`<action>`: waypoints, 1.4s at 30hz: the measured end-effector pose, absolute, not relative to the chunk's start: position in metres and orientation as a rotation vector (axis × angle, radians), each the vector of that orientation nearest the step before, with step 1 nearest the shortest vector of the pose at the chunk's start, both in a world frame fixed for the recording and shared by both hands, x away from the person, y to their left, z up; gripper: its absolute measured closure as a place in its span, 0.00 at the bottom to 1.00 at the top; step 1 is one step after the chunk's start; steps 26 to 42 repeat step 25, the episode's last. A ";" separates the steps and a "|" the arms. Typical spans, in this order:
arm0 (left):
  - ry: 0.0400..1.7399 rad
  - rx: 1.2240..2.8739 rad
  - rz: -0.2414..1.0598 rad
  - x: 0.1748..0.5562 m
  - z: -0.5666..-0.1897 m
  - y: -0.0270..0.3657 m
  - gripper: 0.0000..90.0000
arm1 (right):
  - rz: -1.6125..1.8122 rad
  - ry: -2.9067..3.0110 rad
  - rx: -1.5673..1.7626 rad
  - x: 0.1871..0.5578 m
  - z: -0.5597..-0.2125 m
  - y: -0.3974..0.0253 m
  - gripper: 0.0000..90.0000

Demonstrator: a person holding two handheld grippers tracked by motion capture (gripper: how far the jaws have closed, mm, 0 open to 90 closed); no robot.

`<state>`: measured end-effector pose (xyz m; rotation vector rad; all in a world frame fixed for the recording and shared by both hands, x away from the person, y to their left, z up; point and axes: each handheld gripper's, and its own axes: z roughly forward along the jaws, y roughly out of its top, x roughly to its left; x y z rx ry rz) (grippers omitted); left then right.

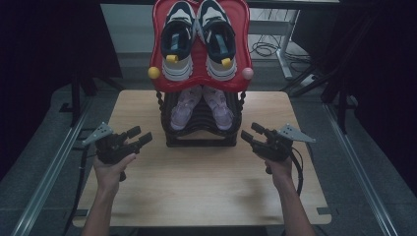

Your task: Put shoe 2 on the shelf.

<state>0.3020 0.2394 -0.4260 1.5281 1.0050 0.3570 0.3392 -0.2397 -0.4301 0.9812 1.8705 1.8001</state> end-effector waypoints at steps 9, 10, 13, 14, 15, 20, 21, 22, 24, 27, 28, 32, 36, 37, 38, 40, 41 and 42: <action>1.038 1.589 0.344 0.299 -0.455 0.234 0.42 | 1.777 1.886 1.074 0.337 -0.463 -0.241 0.45; 1.044 1.600 0.340 0.299 -0.458 0.234 0.42 | 1.760 1.899 1.092 0.337 -0.467 -0.241 0.45; 1.054 1.626 0.342 0.299 -0.463 0.234 0.42 | 1.702 1.944 1.133 0.338 -0.474 -0.239 0.45; 1.054 1.628 0.345 0.299 -0.463 0.234 0.42 | 1.684 1.953 1.122 0.339 -0.474 -0.238 0.45; 1.052 1.628 0.344 0.299 -0.463 0.234 0.42 | 1.680 1.952 1.116 0.338 -0.474 -0.238 0.45; 1.058 1.622 0.337 0.297 -0.465 0.236 0.42 | 1.699 1.939 1.118 0.338 -0.473 -0.238 0.45; 1.060 1.621 0.337 0.297 -0.465 0.236 0.42 | 1.703 1.939 1.118 0.338 -0.473 -0.238 0.45; 1.064 1.617 0.336 0.297 -0.466 0.237 0.41 | 1.704 1.939 1.117 0.338 -0.473 -0.238 0.45; 1.070 1.612 0.334 0.296 -0.465 0.239 0.41 | 1.705 1.934 1.114 0.338 -0.473 -0.240 0.45; 1.072 1.608 0.335 0.296 -0.465 0.239 0.41 | 1.709 1.930 1.114 0.338 -0.473 -0.240 0.45; 1.072 1.608 0.335 0.296 -0.465 0.239 0.41 | 1.709 1.930 1.114 0.338 -0.473 -0.240 0.45; 1.072 1.608 0.335 0.296 -0.465 0.239 0.41 | 1.709 1.930 1.114 0.338 -0.473 -0.240 0.45; 1.072 1.608 0.335 0.296 -0.465 0.239 0.41 | 1.709 1.930 1.114 0.338 -0.473 -0.240 0.45; 1.072 1.608 0.335 0.296 -0.465 0.239 0.41 | 1.709 1.930 1.114 0.338 -0.473 -0.240 0.45; 1.072 1.608 0.335 0.296 -0.465 0.239 0.41 | 1.709 1.930 1.114 0.338 -0.473 -0.240 0.45; 1.072 1.608 0.335 0.296 -0.465 0.239 0.41 | 1.709 1.930 1.114 0.338 -0.473 -0.240 0.45; 1.072 1.608 0.335 0.296 -0.465 0.239 0.41 | 1.709 1.930 1.114 0.338 -0.473 -0.240 0.45; 1.072 1.608 0.335 0.296 -0.465 0.239 0.41 | 1.709 1.930 1.114 0.338 -0.473 -0.240 0.45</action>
